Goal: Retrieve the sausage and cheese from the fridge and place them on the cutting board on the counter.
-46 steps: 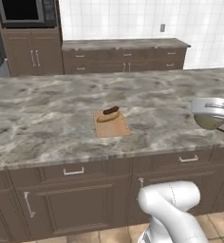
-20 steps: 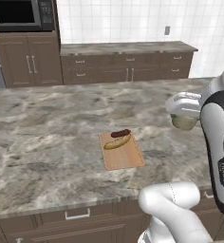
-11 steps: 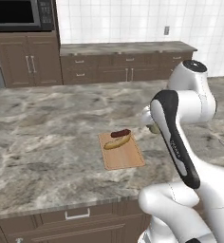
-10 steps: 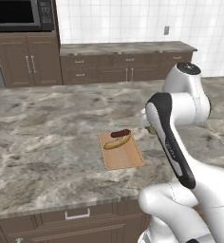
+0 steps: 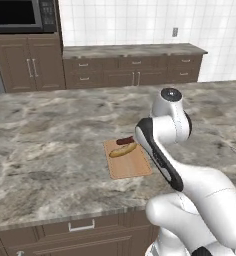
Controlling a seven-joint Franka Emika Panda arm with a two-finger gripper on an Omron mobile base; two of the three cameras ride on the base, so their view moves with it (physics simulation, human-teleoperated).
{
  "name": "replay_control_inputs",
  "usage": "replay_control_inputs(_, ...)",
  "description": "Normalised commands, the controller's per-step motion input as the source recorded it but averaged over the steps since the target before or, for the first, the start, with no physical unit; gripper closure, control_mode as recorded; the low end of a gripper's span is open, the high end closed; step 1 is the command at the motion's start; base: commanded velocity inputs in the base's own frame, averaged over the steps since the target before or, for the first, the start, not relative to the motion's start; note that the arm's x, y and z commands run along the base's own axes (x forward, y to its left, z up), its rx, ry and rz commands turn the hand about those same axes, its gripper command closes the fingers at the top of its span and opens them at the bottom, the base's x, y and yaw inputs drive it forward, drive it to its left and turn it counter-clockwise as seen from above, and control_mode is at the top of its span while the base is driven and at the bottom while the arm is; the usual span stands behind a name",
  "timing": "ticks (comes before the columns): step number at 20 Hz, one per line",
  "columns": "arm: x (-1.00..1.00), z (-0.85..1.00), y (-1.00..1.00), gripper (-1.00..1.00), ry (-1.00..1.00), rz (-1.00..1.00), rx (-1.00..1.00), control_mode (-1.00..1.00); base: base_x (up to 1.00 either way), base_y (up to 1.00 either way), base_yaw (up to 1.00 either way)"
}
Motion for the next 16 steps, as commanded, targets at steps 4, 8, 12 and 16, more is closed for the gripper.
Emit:
replay_control_inputs(4, 0.58, -0.52, 0.0, 1.0, 0.12, 0.08, 0.01, -1.0, 0.0, 0.0, 0.0)
replay_control_inputs(8, 0.44, -0.73, 0.0, 1.0, 0.2, 0.08, 0.0, -1.0, 0.0, 0.0, 0.0)
replay_control_inputs(12, 0.36, -0.69, 0.04, 1.0, 0.18, 0.08, 0.0, -1.0, 0.0, 0.0, 0.0)
replay_control_inputs(16, 0.35, -0.61, 0.2, 1.0, 0.11, 0.04, -0.01, -1.0, 0.0, 0.0, 0.0)
